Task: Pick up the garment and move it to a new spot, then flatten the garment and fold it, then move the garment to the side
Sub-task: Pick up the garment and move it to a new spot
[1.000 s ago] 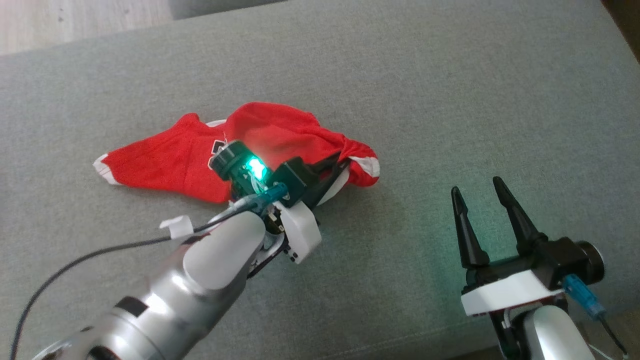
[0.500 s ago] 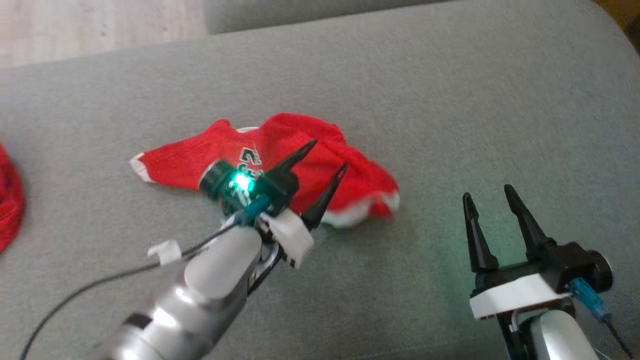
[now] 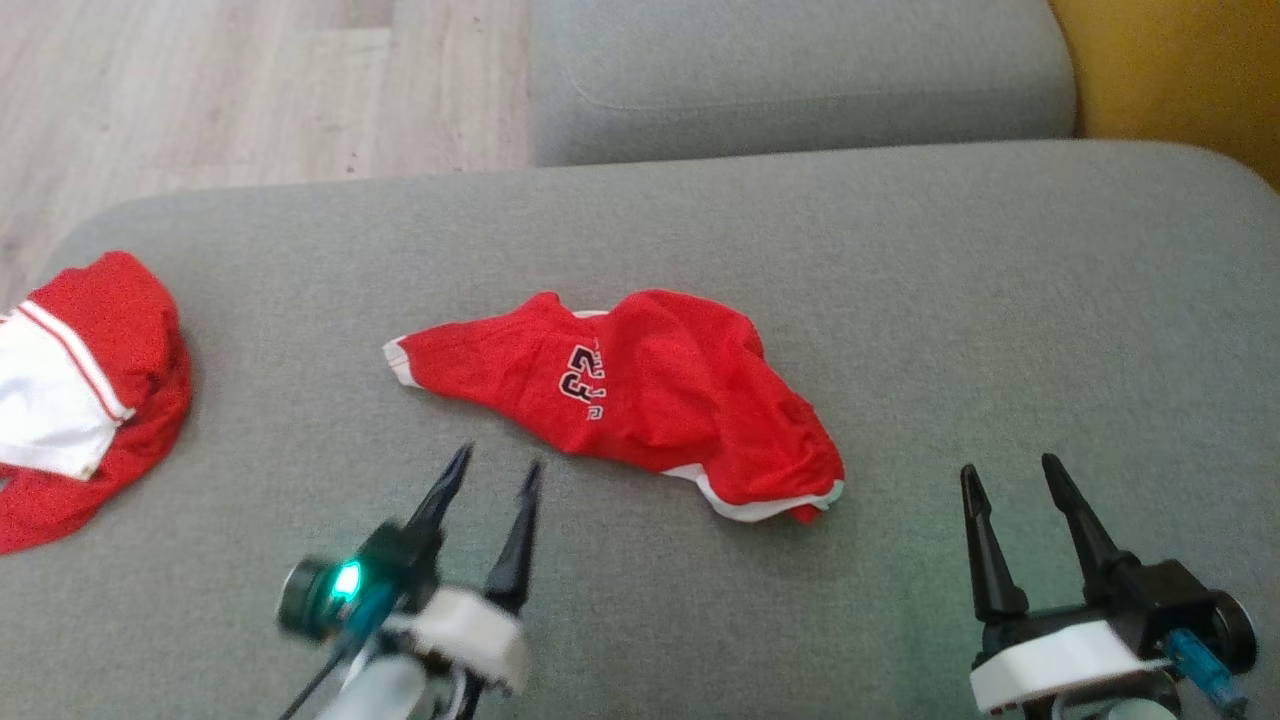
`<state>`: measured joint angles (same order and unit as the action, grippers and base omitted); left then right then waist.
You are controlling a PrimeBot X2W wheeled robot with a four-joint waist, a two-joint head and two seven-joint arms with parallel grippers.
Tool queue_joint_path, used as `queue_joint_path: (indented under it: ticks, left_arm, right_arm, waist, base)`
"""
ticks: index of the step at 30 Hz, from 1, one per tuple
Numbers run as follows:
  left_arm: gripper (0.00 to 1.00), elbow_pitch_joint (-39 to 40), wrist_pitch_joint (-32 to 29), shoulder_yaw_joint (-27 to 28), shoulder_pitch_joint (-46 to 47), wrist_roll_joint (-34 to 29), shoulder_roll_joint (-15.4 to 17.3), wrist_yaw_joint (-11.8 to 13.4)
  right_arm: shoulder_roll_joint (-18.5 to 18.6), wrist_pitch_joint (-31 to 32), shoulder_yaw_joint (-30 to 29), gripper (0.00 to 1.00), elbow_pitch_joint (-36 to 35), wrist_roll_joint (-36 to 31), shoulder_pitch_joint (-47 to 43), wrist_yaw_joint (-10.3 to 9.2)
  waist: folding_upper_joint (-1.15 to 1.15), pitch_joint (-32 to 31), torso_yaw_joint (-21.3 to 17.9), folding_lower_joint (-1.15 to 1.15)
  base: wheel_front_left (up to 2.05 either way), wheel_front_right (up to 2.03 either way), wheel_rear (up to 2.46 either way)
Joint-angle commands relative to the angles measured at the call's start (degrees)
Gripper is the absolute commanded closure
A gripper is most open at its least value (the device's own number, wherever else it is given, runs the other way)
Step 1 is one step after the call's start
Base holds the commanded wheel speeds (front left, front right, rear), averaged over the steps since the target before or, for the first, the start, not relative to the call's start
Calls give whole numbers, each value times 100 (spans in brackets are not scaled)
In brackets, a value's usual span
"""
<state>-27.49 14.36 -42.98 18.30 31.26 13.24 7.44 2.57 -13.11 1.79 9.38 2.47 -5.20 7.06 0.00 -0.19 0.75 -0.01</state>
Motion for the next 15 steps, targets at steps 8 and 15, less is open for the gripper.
queue_joint_path:
  ticks: [8, 15]
  left_arm:
    - [0, 1124, 63, 1113, -1169, -60, 411, 474]
    - [0, 1652, 63, 1601, -1823, -153, 516, 568]
  right_arm:
    - [31, -31, 69, 0, -387, 59, -170, 43]
    - [31, -64, 81, 0, -380, 178, -359, 43]
  waist:
    - [0, -281, 273, 1]
    - [0, -337, 319, 1]
  base:
    - [0, 0, 0]
    - [0, 0, 0]
